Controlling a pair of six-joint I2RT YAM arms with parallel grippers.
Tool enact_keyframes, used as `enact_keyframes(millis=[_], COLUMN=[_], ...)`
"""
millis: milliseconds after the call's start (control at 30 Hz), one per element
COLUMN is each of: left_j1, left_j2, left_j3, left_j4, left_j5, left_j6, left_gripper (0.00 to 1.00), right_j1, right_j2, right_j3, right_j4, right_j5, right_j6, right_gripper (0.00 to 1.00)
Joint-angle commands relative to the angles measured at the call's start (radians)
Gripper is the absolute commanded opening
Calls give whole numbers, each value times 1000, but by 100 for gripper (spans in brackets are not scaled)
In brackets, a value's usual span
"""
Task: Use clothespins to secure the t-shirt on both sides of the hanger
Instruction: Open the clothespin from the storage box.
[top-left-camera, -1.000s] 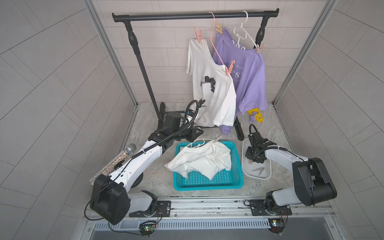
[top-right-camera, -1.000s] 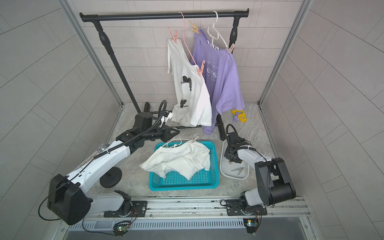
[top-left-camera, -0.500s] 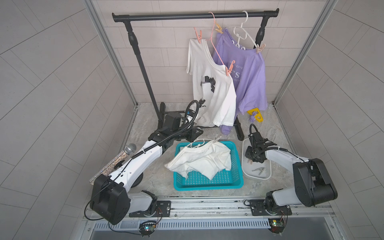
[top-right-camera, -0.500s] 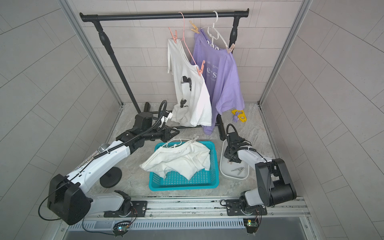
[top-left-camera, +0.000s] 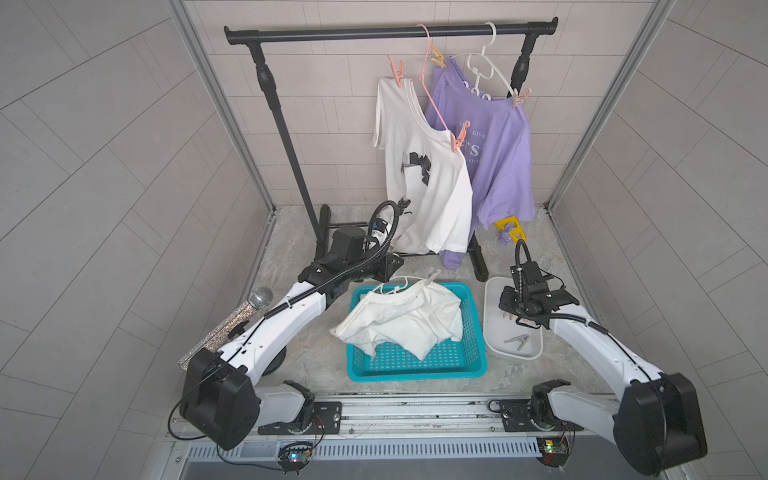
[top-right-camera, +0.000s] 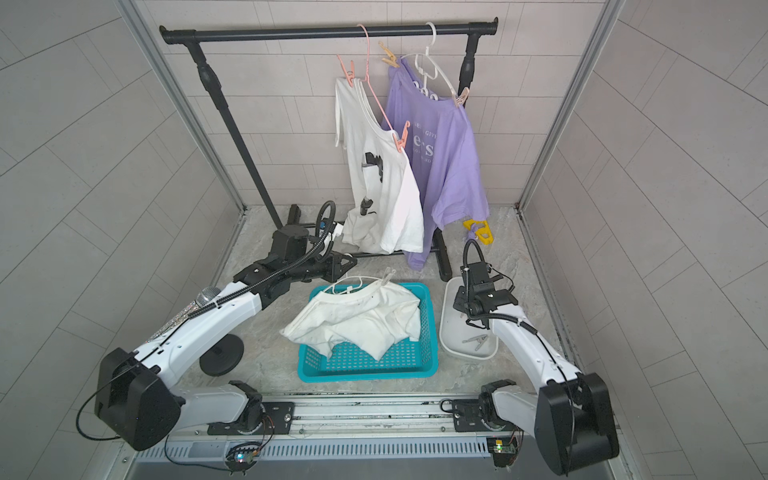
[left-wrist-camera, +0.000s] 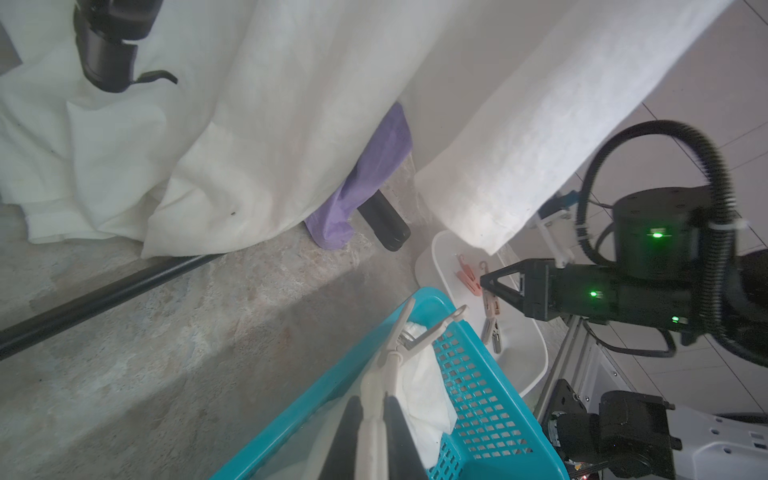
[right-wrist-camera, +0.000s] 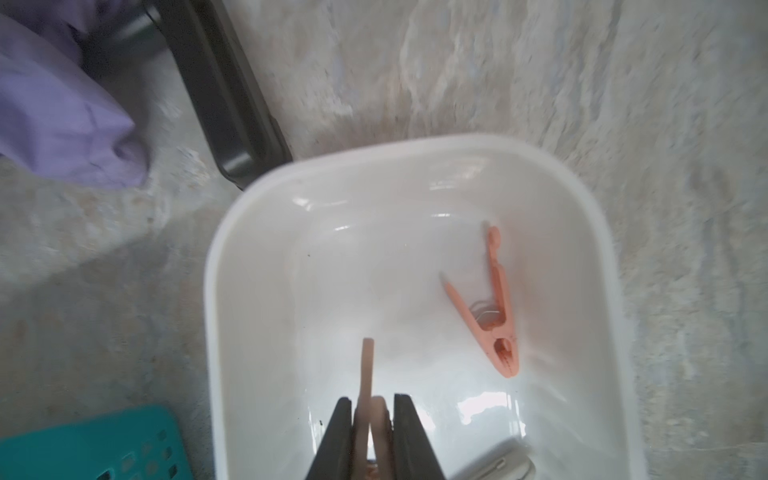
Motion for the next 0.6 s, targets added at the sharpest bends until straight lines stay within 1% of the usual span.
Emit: enact_keyframes(millis=[0, 133, 267, 433, 500, 567], left_j1=[-4, -6, -6, -6, -8, -8], left_j2=[-27, -68, -117, -156, -166, -187], left_j3=[47, 49, 62, 112, 133, 143], left_j4=[-23, -28, -53, -109, -138, -152], left_j5=[-89, -143, -197, -219, -239, -285], left_j6=[-53, -94, -110, -116, -121, -133], left_gripper=[0, 0, 0, 0, 0, 0], right_j1=[31, 90, 189, 302, 326, 347], right_j2=[-70, -118, -136, -127, -124, -115], right_j3=[58, 115, 182, 268, 286, 320], right_j4=[-99, -144, -172, -178, -141, -121], right_j5=[67, 96, 150, 204, 188, 165], right_j6=[-46, -61, -68, -74, -74, -78], right_gripper=[0, 0, 0, 0, 0, 0])
